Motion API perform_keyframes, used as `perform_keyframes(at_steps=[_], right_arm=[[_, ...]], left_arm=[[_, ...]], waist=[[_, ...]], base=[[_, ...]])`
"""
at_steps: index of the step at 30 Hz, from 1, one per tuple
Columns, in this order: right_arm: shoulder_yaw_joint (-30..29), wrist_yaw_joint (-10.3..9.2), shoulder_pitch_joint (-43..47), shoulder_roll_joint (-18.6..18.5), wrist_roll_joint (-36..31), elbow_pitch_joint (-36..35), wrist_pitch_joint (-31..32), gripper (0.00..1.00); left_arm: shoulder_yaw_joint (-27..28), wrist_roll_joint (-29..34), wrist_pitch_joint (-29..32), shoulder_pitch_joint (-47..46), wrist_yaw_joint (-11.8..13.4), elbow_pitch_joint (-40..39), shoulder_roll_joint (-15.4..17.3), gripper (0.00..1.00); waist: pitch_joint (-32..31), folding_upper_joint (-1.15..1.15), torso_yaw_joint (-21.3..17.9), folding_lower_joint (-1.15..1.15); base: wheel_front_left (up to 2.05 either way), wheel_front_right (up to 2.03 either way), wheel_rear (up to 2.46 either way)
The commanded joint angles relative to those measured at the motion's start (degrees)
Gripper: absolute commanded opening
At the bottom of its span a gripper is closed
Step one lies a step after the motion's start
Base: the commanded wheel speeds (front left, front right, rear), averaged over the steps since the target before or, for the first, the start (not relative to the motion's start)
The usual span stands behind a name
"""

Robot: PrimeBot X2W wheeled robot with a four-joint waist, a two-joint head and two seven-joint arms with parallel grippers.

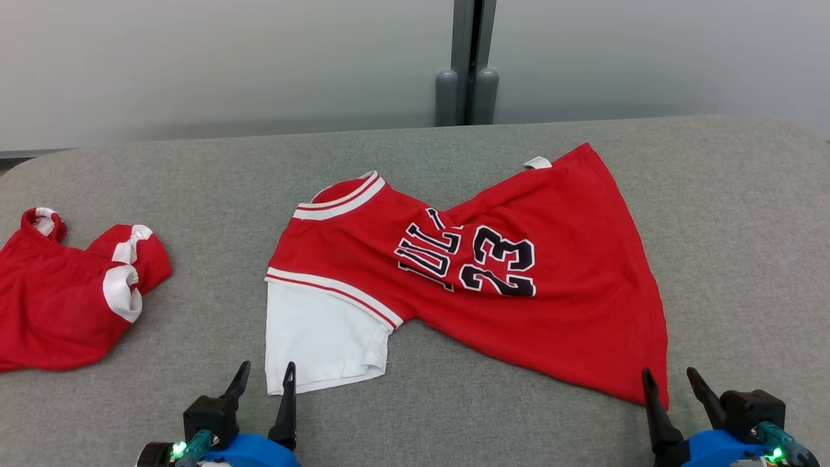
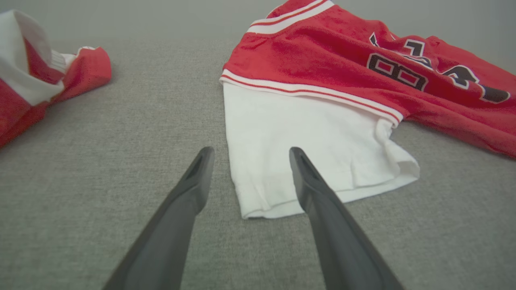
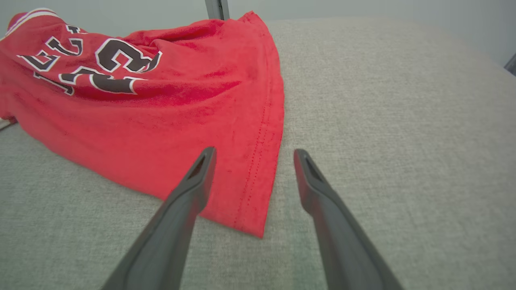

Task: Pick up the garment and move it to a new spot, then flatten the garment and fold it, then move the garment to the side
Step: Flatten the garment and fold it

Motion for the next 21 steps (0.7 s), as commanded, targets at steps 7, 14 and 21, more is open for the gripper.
perform_keyframes(at_steps=[7, 14, 21], right_arm=[[0.8, 0.01, -2.8, -0.1, 0.3, 7.5, -2.4, 1.00], [2.7, 0.01, -4.6, 0.0, 2.1, 13.6, -3.8, 1.00], [6.5, 0.10, -5.1, 0.3, 4.4, 16.7, -5.5, 1.00]], left_arm=[[-0.1, -0.5, -0.2, -3.3, -0.5, 6.4, -0.3, 1.00], [-1.0, -1.2, 0.0, -5.3, -1.1, 10.3, -1.0, 1.00], [-2.3, -2.5, 0.1, -6.6, -1.6, 14.4, -1.8, 1.00]], waist=[[1.2, 0.00, -0.1, -0.01], [2.1, 0.00, -0.2, -0.01], [2.1, 0.00, -0.5, -0.01]], base=[[0.00, 0.00, 0.00], [0.00, 0.00, 0.00], [0.00, 0.00, 0.00]])
